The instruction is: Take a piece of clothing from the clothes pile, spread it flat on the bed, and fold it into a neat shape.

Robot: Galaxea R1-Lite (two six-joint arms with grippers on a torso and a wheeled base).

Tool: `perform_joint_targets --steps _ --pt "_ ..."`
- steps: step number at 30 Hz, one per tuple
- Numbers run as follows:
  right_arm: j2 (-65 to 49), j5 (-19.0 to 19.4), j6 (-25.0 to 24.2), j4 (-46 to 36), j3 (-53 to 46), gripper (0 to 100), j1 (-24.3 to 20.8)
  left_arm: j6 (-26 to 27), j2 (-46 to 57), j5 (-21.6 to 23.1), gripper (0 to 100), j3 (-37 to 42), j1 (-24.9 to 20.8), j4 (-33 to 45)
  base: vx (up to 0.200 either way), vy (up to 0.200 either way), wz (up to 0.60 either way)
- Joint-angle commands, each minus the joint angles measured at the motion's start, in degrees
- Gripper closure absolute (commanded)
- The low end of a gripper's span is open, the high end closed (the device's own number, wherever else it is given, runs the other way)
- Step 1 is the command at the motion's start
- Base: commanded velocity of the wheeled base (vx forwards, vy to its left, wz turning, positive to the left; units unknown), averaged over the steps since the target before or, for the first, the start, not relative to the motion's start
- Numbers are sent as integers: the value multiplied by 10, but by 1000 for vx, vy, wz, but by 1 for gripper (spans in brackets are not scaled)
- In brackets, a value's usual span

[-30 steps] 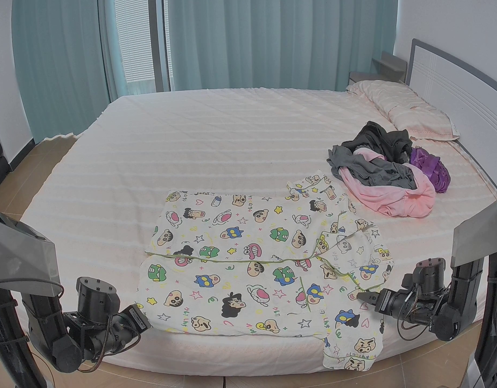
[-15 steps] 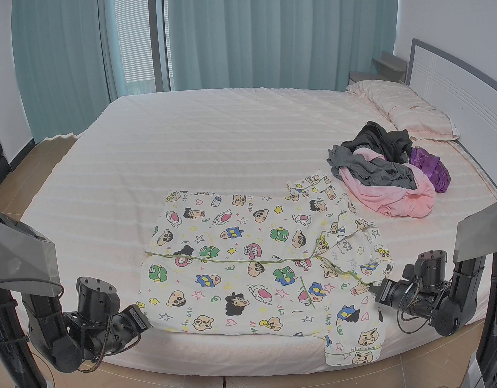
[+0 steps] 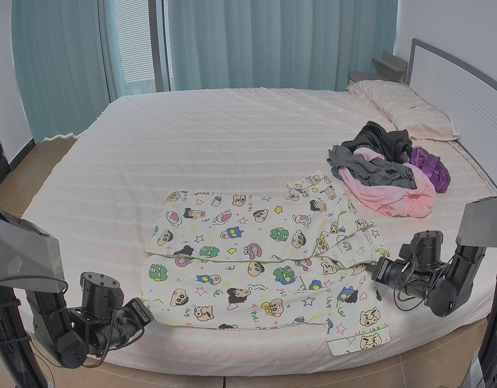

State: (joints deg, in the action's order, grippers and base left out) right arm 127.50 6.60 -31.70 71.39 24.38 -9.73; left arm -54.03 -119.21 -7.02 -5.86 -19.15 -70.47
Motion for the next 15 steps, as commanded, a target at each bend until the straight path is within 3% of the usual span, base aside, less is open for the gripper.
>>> perform_joint_targets --steps 1,15 --pt "-3 2 2 -20 17 0 1 -4 -17 0 100 -13 1 0 0 0 0" --pt "-136 26 24 -24 -129 0 55 -4 -19 0 100 -13 1 0 0 0 0"
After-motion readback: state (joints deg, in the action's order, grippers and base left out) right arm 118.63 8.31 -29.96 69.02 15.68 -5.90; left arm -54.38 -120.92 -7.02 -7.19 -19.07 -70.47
